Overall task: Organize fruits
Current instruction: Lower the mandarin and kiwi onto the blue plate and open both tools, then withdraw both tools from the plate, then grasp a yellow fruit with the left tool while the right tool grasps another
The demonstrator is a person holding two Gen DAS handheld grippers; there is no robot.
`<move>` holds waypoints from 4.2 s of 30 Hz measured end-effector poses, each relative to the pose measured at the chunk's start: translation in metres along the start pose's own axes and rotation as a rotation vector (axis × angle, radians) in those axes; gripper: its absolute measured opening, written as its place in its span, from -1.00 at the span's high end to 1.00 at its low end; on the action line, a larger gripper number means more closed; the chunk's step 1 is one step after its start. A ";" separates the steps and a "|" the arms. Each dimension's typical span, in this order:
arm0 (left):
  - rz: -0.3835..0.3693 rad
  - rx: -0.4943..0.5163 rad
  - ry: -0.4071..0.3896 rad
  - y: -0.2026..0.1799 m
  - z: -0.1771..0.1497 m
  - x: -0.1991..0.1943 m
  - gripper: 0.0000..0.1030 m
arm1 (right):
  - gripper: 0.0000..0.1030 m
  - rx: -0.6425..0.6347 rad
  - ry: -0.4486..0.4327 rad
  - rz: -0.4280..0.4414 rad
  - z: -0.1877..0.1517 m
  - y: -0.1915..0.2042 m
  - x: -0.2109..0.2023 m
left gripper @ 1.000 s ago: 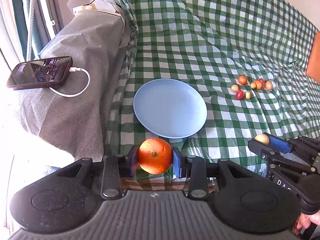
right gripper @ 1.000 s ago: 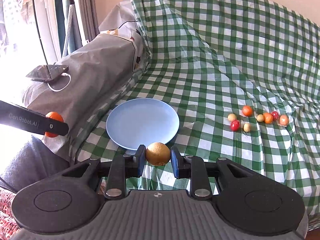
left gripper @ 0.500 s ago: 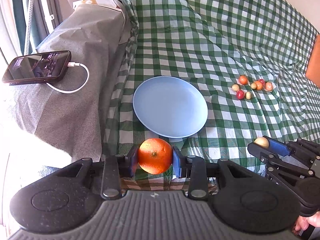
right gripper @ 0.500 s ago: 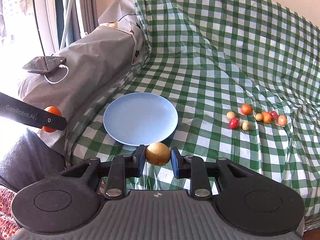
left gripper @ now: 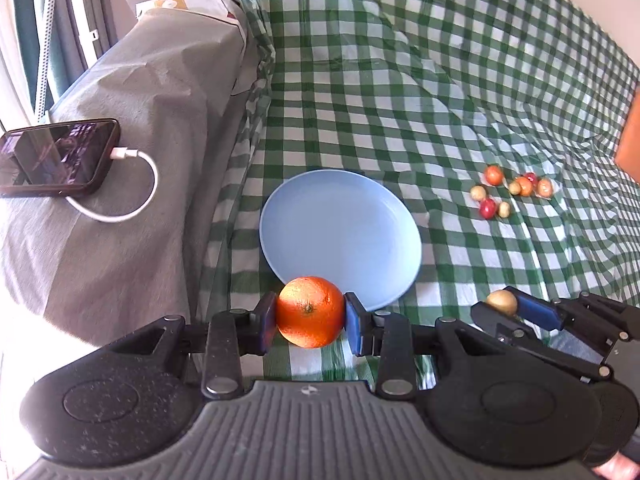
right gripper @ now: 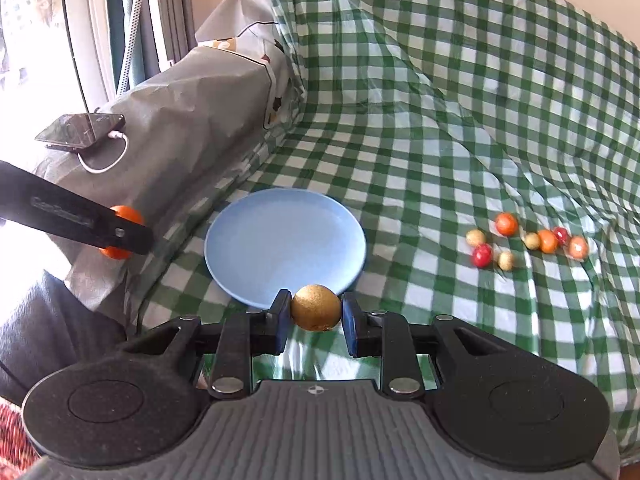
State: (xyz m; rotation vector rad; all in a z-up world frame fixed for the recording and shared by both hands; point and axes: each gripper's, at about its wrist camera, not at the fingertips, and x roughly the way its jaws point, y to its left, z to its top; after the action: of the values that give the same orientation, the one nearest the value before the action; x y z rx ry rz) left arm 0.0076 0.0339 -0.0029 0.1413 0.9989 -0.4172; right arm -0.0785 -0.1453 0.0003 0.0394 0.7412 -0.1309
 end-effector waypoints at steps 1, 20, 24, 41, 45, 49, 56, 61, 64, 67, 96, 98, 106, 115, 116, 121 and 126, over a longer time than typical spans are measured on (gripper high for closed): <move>-0.003 -0.004 0.005 0.001 0.003 0.005 0.24 | 0.46 -0.003 0.001 0.003 0.003 0.002 0.005; 0.089 0.080 0.126 -0.005 0.056 0.135 0.24 | 0.46 -0.064 0.164 -0.006 0.029 0.003 0.142; 0.075 0.107 0.120 -0.005 0.062 0.144 0.02 | 0.45 -0.110 0.180 0.023 0.033 0.005 0.158; 0.182 0.063 0.045 0.003 -0.018 0.023 -0.99 | -0.87 -0.068 0.098 -0.008 -0.002 0.014 0.029; 0.219 0.042 0.020 0.003 -0.040 0.001 -0.99 | -0.90 -0.059 0.022 -0.034 -0.005 0.016 0.006; 0.217 0.052 0.002 -0.003 -0.046 -0.012 -0.99 | -0.90 -0.020 -0.010 -0.041 -0.010 0.013 -0.009; 0.211 0.101 -0.036 -0.021 -0.051 -0.027 -0.99 | -0.94 -0.023 -0.063 -0.050 -0.016 0.015 -0.031; 0.222 0.126 -0.050 -0.028 -0.055 -0.031 -0.99 | -0.95 -0.011 -0.077 -0.055 -0.019 0.012 -0.039; 0.224 0.125 -0.050 -0.028 -0.056 -0.031 -0.99 | -0.95 -0.004 -0.074 -0.057 -0.020 0.014 -0.039; 0.223 0.124 -0.048 -0.026 -0.056 -0.031 -0.99 | -0.95 -0.002 -0.072 -0.062 -0.020 0.017 -0.037; 0.219 0.125 -0.010 -0.023 -0.056 -0.019 -0.99 | -0.97 0.005 -0.033 -0.064 -0.021 0.019 -0.026; 0.223 0.127 -0.007 -0.023 -0.055 -0.018 -0.99 | -0.97 0.007 -0.030 -0.061 -0.021 0.020 -0.024; 0.230 0.145 0.011 -0.028 -0.050 -0.011 -0.99 | -0.98 0.029 -0.022 -0.044 -0.021 0.016 -0.017; 0.211 0.177 0.022 -0.063 -0.016 0.013 -0.99 | -0.98 0.249 -0.079 -0.169 -0.028 -0.044 -0.016; 0.203 0.174 0.021 -0.070 -0.009 0.017 -0.99 | -0.97 0.272 -0.085 -0.201 -0.028 -0.056 -0.015; 0.152 0.215 -0.009 -0.117 0.025 0.044 -0.99 | -0.98 0.369 -0.096 -0.321 -0.038 -0.115 0.005; 0.104 0.239 0.003 -0.159 0.056 0.088 -0.99 | -0.98 0.329 -0.114 -0.407 -0.043 -0.170 0.058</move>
State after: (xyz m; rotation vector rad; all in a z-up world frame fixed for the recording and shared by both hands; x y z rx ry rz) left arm 0.0288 -0.1527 -0.0342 0.4073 0.9379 -0.4406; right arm -0.0880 -0.3161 -0.0685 0.1926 0.5998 -0.6380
